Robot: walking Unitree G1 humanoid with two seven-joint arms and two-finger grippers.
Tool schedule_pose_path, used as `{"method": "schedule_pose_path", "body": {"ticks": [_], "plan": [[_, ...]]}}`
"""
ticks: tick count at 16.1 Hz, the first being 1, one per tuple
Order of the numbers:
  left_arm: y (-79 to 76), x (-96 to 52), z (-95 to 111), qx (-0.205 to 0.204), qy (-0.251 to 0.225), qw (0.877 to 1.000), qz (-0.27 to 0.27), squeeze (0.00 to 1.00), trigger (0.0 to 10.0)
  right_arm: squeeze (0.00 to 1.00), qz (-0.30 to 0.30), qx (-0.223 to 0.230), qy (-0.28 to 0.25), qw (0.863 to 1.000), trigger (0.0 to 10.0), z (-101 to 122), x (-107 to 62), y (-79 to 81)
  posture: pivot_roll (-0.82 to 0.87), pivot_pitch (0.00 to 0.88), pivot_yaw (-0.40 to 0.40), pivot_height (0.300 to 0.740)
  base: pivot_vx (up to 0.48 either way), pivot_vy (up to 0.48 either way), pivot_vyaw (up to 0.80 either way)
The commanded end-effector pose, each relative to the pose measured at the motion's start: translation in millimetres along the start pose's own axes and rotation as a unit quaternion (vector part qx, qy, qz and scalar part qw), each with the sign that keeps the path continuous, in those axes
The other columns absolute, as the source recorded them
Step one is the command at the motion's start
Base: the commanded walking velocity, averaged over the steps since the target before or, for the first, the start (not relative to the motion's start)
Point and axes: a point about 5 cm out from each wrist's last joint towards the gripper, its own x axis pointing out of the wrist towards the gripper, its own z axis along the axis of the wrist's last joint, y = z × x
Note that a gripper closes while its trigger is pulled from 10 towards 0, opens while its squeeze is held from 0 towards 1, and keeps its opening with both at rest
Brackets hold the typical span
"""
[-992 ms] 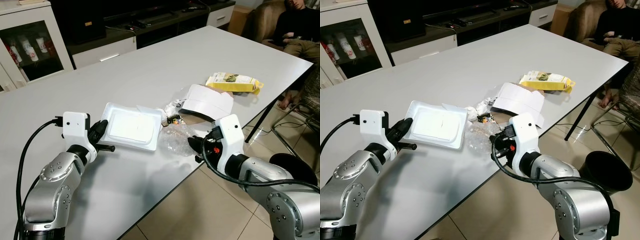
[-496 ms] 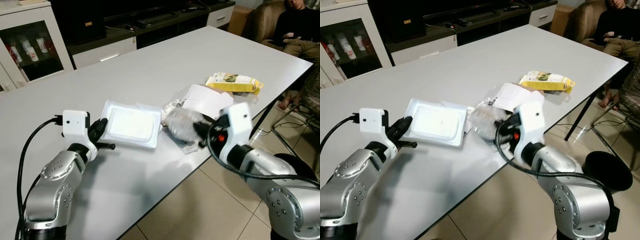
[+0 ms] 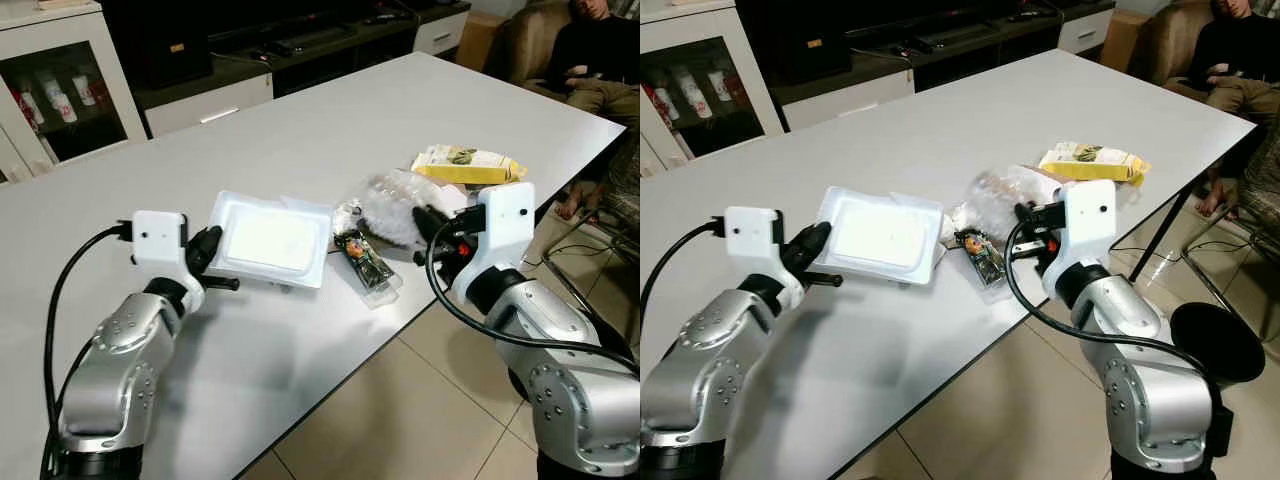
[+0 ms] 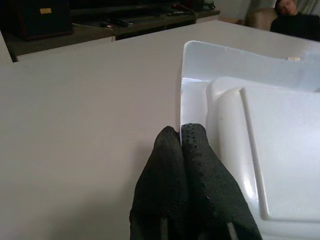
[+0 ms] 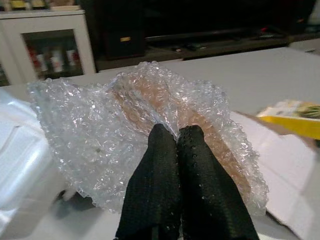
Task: Picking trash to rubbish bin
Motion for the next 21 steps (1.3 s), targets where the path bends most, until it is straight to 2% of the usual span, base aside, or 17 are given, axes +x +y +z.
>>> {"method": "schedule_pose_path", "body": {"ticks": [1,2,3,4,10,12,13,15,16,17,20,21], "plan": [[-3.0,1.7,8,0.009,-0.011,1.000,0.005,0.00,2.4,0.00,-0.013,-0.007,-0.010,1.000,0.0,2,0.9,-2.1,-0.05,0.000,0.004,0.740,0.000,0.000,0.00],[-3.2,2.6,9,0.019,-0.010,1.000,0.009,0.00,10.0,0.00,-0.020,-0.016,-0.016,1.000,3.1,2,1.7,-3.1,-0.04,0.000,0.003,0.740,0.000,0.000,0.00],[-3.5,3.0,9,0.019,-0.009,1.000,0.011,0.00,10.0,0.00,-0.026,-0.021,-0.019,0.999,9.8,2,2.1,-3.7,-0.04,0.000,0.002,0.740,0.000,0.000,0.00],[-4.1,3.6,9,0.019,-0.009,1.000,0.012,0.00,10.0,0.00,-0.034,-0.028,-0.025,0.999,10.0,2,2.4,-5.0,-0.04,0.000,0.000,0.740,0.000,0.000,0.00],[-3.7,6.2,10,0.058,-0.018,0.998,0.024,0.00,10.0,0.00,-0.064,-0.041,-0.032,0.997,10.0,-8,1.8,-10.7,-0.04,0.000,-0.005,0.740,0.000,0.000,0.00],[-3.6,6.3,9,0.059,-0.019,0.998,0.029,0.00,10.0,0.00,-0.077,-0.035,-0.032,0.996,10.0,-10,0.9,-13.4,-0.04,0.000,-0.005,0.740,0.000,0.000,0.00],[-3.1,6.1,9,0.055,-0.018,0.998,0.035,0.00,10.0,0.00,-0.085,-0.012,-0.037,0.996,10.0,-12,-0.4,-16.5,-0.05,0.000,-0.004,0.740,0.000,0.000,0.00],[-3.1,5.1,7,0.057,-0.018,0.998,0.034,0.00,10.0,0.00,-0.076,0.014,-0.042,0.996,10.0,-15,-2.4,-17.1,-0.04,0.000,-0.005,0.740,0.000,0.000,0.00],[-4.2,4.1,6,0.060,-0.016,0.998,0.029,0.00,10.0,0.00,-0.068,0.012,-0.041,0.997,10.0,-16,-3.0,-15.5,-0.04,0.000,-0.005,0.740,0.000,0.000,0.00],[-4.7,3.7,5,0.061,-0.013,0.998,0.028,0.00,10.0,0.00,-0.068,0.007,-0.039,0.997,10.0,-17,-2.9,-15.0,-0.04,0.000,-0.006,0.740,0.000,0.000,0.00],[-10.2,1.2,1,0.072,-0.003,0.997,0.010,0.00,10.0,0.00,-0.047,-0.083,-0.019,0.995,10.0,-20,-1.1,-11.2,-0.04,0.000,-0.008,0.740,0.000,0.000,0.00],[-10.4,0.8,-1,0.086,0.002,0.996,0.009,0.00,10.0,0.00,-0.041,-0.087,-0.019,0.995,10.0,-20,-0.8,-10.8,-0.04,0.000,-0.010,0.740,0.000,0.000,0.00]]}}
